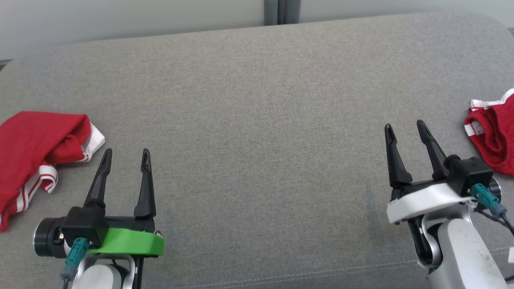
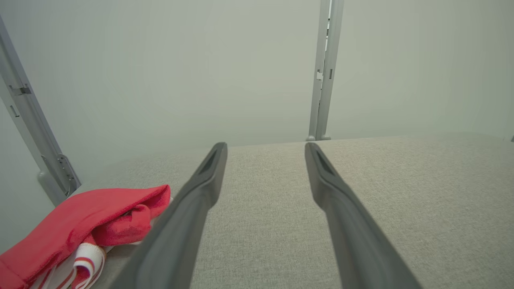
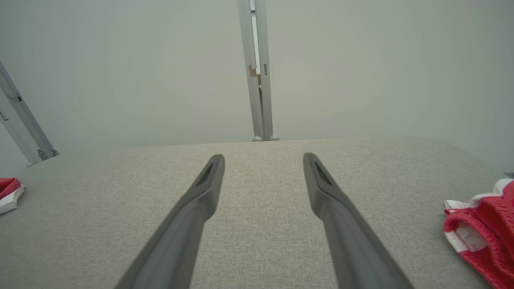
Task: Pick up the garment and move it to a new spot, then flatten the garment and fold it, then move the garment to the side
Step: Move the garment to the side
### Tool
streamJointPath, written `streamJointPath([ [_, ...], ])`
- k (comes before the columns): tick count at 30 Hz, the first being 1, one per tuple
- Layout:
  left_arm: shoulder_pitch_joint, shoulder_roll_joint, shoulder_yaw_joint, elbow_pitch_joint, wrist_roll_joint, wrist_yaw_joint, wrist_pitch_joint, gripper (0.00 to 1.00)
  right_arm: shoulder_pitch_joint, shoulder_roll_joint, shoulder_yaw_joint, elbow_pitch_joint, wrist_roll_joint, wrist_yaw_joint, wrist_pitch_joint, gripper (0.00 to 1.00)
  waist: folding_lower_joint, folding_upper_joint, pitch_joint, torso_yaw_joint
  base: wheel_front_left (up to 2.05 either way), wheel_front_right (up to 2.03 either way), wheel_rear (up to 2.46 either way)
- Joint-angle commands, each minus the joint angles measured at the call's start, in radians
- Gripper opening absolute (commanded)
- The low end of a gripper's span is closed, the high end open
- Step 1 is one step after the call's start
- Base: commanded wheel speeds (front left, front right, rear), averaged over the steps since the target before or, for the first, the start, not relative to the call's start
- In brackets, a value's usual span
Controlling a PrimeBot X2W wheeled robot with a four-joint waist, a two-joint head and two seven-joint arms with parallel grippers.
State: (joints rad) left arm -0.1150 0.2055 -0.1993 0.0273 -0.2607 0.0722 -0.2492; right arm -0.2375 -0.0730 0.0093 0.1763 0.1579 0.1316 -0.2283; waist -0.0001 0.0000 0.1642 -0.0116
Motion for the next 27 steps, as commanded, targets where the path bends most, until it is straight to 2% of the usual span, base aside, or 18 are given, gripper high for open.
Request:
streamJointPath([
  [1,0.017,0.005,0.003,0.003,-0.005,0.009,-0.009,1.0,0.026,0.0,-0.007,-0.008,-0.005,-0.002,0.006,1.0,0.0001,0.0,-0.051,0.031,0.0,0.0,0.0],
  [14,0.102,0.019,0.014,0.046,-0.029,0.018,-0.004,1.0,0.216,0.022,-0.036,-0.147,-0.036,-0.002,0.087,1.0,0.0001,0.0,-0.147,0.02,0.0,0.0,0.0],
  [27,0.141,0.032,0.012,0.069,-0.045,0.026,0.009,1.0,0.294,0.023,-0.037,-0.218,-0.04,-0.002,0.142,1.0,0.0001,0.0,-0.183,0.016,0.0,0.0,0.0],
])
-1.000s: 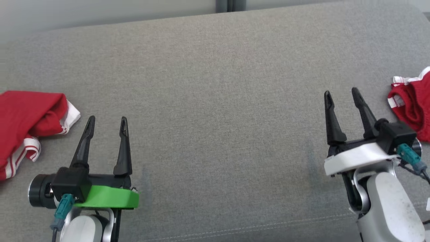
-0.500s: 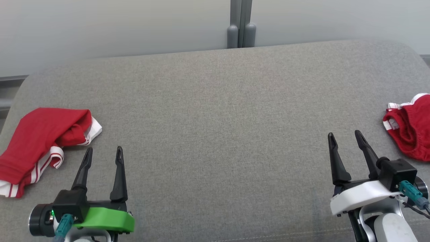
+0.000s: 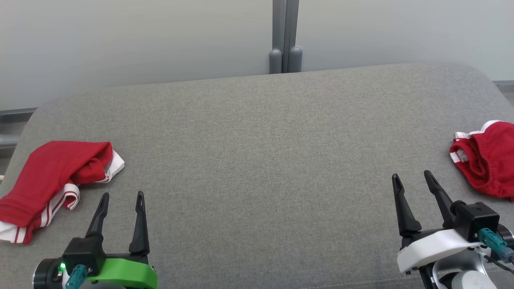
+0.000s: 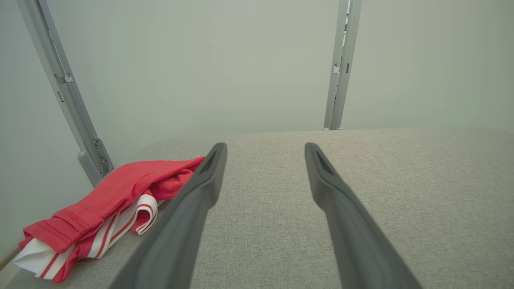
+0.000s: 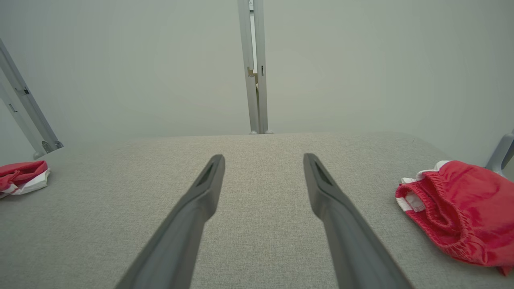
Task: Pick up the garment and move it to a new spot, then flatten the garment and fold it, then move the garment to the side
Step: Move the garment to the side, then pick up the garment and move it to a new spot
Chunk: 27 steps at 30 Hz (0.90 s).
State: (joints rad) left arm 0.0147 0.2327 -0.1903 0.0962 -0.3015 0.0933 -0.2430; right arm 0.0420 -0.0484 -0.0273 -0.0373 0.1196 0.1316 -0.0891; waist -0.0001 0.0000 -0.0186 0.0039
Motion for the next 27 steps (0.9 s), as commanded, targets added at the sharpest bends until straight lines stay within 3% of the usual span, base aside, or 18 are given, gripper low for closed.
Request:
streamJointPath([
  [1,0.011,0.006,0.002,0.003,-0.005,0.005,0.003,1.0,0.016,-0.002,0.0,-0.006,-0.002,-0.002,0.005,1.0,0.0001,0.0,0.001,0.001,0.0,0.0,0.0],
  [18,-0.009,0.01,-0.012,0.011,-0.009,0.009,-0.003,1.0,0.033,-0.002,-0.006,-0.02,-0.001,-0.002,0.017,1.0,0.0001,0.0,0.005,0.018,0.0,0.0,0.0],
  [21,-0.019,0.01,-0.014,0.009,-0.008,0.01,-0.004,1.0,0.032,-0.002,-0.005,-0.026,-0.004,-0.002,0.02,1.0,0.0001,0.0,0.007,0.041,0.0,0.0,0.0],
  [27,-0.026,0.01,-0.013,-0.002,-0.01,0.014,-0.007,1.0,0.037,-0.002,0.012,-0.039,-0.001,-0.002,0.028,1.0,0.0001,0.0,0.006,0.153,0.0,0.0,0.0],
])
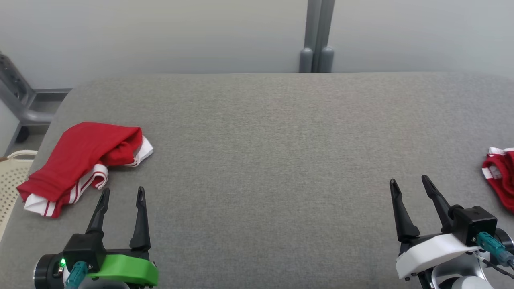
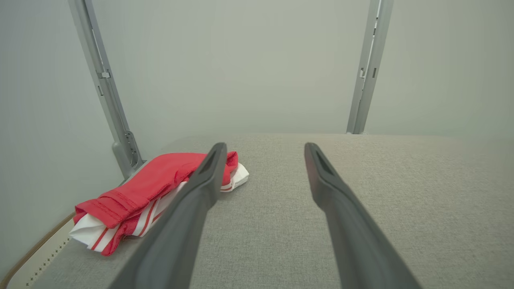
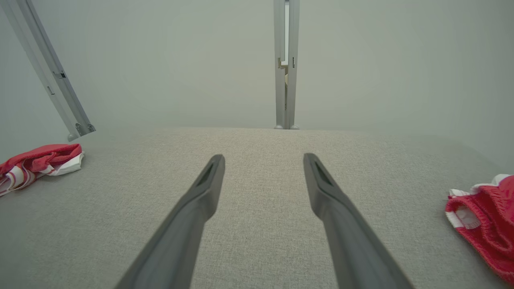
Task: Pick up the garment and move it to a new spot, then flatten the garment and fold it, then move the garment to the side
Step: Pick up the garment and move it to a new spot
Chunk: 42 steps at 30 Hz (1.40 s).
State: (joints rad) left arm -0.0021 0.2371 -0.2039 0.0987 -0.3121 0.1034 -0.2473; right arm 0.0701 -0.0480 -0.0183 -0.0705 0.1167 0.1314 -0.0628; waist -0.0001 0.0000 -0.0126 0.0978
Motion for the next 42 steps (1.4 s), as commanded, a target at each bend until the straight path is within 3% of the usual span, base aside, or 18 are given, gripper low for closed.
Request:
streamJointPath([
  [1,-0.009,0.006,0.0,-0.008,0.001,0.004,-0.003,1.0,0.011,-0.002,0.003,-0.006,0.003,-0.001,0.004,1.0,0.0001,0.0,-0.001,0.082,0.0,0.0,0.0],
  [9,0.014,0.013,0.01,-0.024,-0.008,0.018,-0.002,1.0,0.005,-0.002,0.042,-0.009,0.012,-0.001,0.013,1.0,0.0001,0.0,0.001,0.243,0.0,0.0,0.0],
  [17,0.023,0.011,0.017,-0.035,-0.021,0.025,-0.006,1.0,-0.008,-0.003,0.064,0.004,0.02,-0.001,0.013,1.0,0.0001,0.0,0.016,0.334,0.0,0.0,0.0],
  [34,-0.032,0.019,0.007,-0.065,-0.024,0.021,-0.006,1.0,-0.025,-0.003,0.079,0.011,0.024,-0.002,0.012,1.0,0.0001,0.0,0.043,0.351,0.0,0.0,0.0],
  [42,-0.216,0.075,0.049,-0.14,-0.042,-0.006,0.061,1.0,-0.062,-0.003,0.088,-0.016,-0.002,-0.001,0.032,1.0,0.0001,0.0,0.116,0.31,0.0,0.0,0.0],
])
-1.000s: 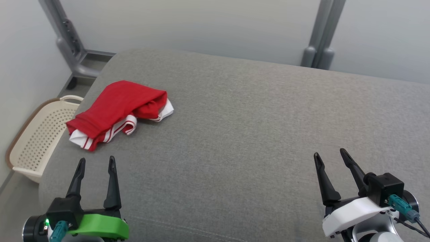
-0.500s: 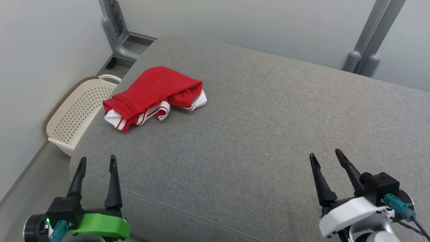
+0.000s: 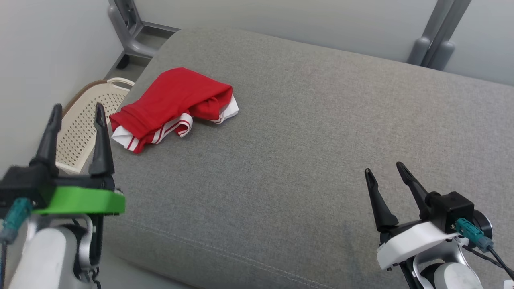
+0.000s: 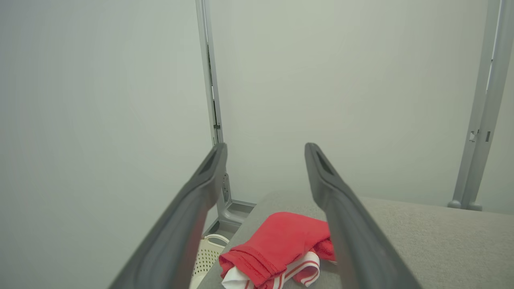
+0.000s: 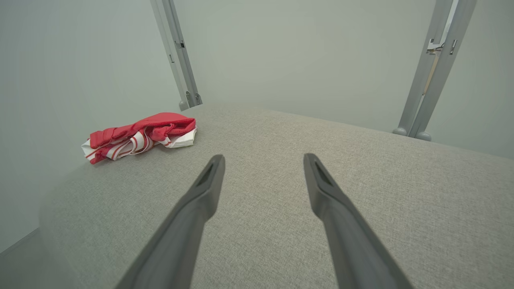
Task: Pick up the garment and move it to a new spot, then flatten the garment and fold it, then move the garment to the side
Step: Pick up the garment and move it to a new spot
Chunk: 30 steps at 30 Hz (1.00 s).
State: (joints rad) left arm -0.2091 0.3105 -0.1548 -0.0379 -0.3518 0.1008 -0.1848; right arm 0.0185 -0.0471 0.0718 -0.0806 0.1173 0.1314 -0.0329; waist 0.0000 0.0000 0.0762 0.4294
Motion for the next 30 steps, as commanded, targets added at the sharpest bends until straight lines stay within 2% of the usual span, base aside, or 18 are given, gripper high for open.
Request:
streamJointPath([
  [1,-0.042,0.013,0.005,-0.002,-0.002,-0.007,0.014,1.0,-0.016,-0.004,-0.001,-0.008,-0.009,-0.001,0.004,1.0,0.0,0.0,0.04,-0.03,0.0,0.0,0.0],
  [7,-0.248,0.061,0.015,0.112,-0.063,-0.074,0.141,1.0,-0.056,-0.011,0.006,-0.031,-0.031,-0.001,0.019,1.0,0.0,0.0,0.135,-0.085,0.0,0.0,0.0],
  [12,-0.393,0.075,0.012,0.325,-0.126,-0.14,0.227,1.0,-0.094,-0.031,0.022,-0.041,-0.036,-0.001,0.027,1.0,0.0,0.0,0.222,-0.134,0.0,0.0,0.0],
  [17,-0.494,0.065,0.006,0.542,-0.182,-0.181,0.287,1.0,-0.123,-0.055,0.029,-0.05,-0.033,-0.001,0.031,1.0,0.0,0.0,0.297,-0.17,0.0,0.0,0.0],
  [24,-0.582,0.058,0.004,0.803,-0.243,-0.213,0.333,1.0,-0.155,-0.08,0.026,-0.072,-0.032,-0.001,0.04,1.0,0.0,0.0,0.375,-0.183,0.0,0.0,0.0],
  [30,-0.631,0.059,0.032,0.989,-0.297,-0.221,0.342,1.0,-0.177,-0.097,0.039,-0.085,-0.032,-0.001,0.051,1.0,0.0,0.0,0.412,-0.199,0.0,0.0,0.0],
])
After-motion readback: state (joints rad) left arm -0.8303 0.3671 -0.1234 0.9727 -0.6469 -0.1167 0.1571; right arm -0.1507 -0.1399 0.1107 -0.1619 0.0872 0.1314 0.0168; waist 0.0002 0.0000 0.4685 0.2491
